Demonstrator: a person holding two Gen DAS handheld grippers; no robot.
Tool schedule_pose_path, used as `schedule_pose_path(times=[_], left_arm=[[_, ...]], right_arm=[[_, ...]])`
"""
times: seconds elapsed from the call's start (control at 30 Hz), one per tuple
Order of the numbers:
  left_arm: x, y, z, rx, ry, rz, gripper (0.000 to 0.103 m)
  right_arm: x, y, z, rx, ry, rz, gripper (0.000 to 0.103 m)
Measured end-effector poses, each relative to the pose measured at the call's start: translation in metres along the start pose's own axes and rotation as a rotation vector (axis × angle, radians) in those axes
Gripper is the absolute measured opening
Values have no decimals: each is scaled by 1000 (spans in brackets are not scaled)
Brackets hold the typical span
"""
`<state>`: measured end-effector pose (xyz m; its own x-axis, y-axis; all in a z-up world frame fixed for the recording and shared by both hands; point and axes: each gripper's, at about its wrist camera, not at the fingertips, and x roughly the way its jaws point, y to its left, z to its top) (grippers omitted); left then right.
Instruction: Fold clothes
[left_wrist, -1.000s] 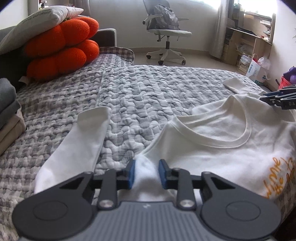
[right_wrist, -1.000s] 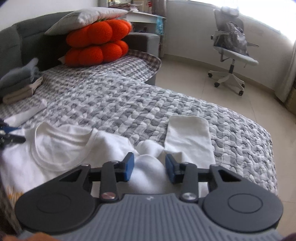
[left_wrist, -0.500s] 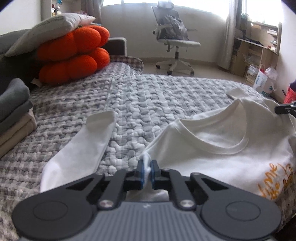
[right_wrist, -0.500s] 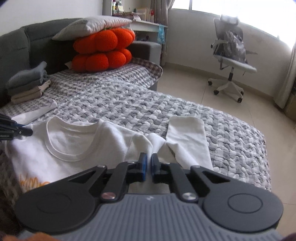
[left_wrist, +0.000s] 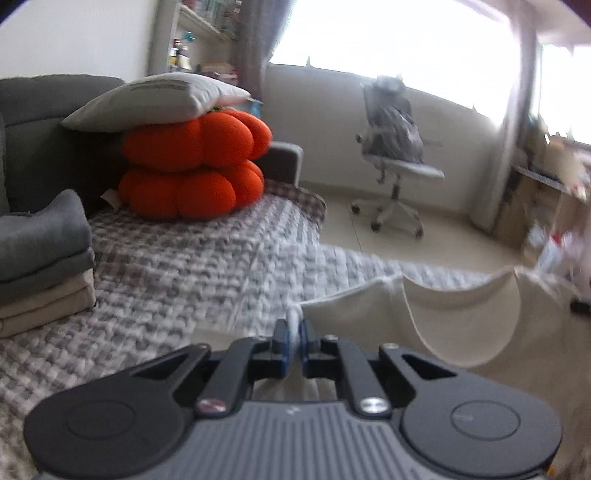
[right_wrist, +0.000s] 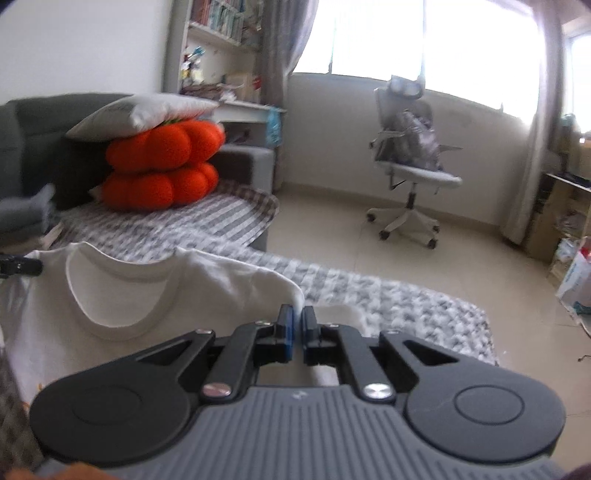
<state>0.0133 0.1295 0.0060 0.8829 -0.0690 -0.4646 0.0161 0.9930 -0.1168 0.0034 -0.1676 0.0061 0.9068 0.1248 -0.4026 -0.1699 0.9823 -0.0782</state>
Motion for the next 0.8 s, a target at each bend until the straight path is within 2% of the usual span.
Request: schedule_pose_path(times=[0.2,0.4,0.8], left_arm=[[29,-13,29,-11,-50,27,6],[68,-22,51,-6,-56,48,6],[155,-43,77,71,-53,110,6]], right_arm=[[28,-7,13,26,-22,-68,4],[63,-17,22,45,-29,-109,4],[140,-23,25,46,3,-171,4]])
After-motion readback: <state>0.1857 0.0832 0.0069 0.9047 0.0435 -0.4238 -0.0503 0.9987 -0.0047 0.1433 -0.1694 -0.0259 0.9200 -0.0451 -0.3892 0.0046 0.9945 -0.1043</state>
